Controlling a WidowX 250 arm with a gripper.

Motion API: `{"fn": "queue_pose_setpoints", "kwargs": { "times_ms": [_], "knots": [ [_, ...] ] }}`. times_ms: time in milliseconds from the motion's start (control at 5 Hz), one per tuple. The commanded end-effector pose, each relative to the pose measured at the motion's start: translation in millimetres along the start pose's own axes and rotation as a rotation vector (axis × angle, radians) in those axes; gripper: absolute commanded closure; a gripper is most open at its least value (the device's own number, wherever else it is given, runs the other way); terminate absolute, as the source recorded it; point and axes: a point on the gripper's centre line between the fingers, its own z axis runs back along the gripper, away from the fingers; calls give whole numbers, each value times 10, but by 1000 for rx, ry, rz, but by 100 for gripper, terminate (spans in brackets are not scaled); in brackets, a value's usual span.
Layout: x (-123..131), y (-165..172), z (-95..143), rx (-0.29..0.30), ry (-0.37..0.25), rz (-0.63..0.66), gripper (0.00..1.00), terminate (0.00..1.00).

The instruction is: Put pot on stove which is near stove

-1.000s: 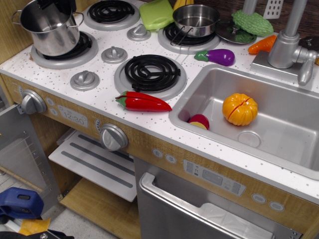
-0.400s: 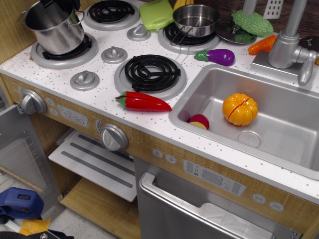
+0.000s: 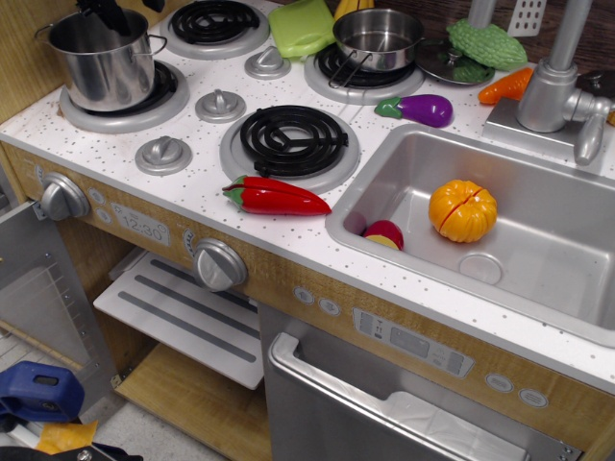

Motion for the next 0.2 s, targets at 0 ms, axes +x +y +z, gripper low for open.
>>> {"fn": "queue_pose_setpoints", "kwargs": {
  "times_ms": [0],
  "knots": [
    [-63, 84, 335, 50, 55, -7, 0, 100]
  ]
}}
